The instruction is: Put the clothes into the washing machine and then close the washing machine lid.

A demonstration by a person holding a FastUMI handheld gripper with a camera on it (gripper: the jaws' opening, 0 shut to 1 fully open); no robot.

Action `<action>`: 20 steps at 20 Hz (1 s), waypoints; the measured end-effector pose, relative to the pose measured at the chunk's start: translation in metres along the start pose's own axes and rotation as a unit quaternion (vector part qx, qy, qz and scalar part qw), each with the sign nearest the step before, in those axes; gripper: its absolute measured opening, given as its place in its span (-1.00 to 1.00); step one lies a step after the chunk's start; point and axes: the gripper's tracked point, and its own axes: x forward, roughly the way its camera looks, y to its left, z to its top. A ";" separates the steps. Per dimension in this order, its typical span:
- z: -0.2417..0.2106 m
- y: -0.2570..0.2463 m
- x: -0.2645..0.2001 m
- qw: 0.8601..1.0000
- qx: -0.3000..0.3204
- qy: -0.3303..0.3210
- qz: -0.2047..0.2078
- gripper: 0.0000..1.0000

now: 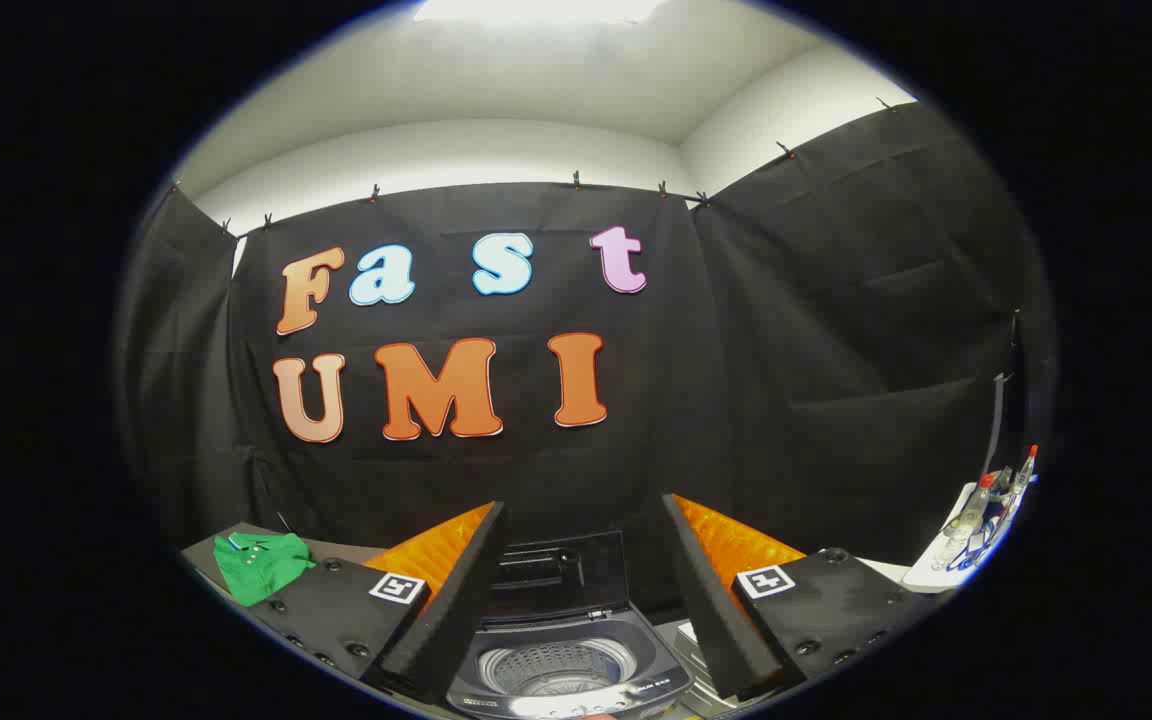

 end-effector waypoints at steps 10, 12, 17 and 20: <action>-0.004 0.002 0.003 1.000 0.005 0.003 0.004 0.95; -0.006 0.004 0.003 1.000 0.008 0.003 0.006 0.95; -0.008 0.009 0.005 1.000 0.007 0.005 0.011 0.95; -0.009 0.010 0.005 1.000 0.004 0.007 0.012 0.95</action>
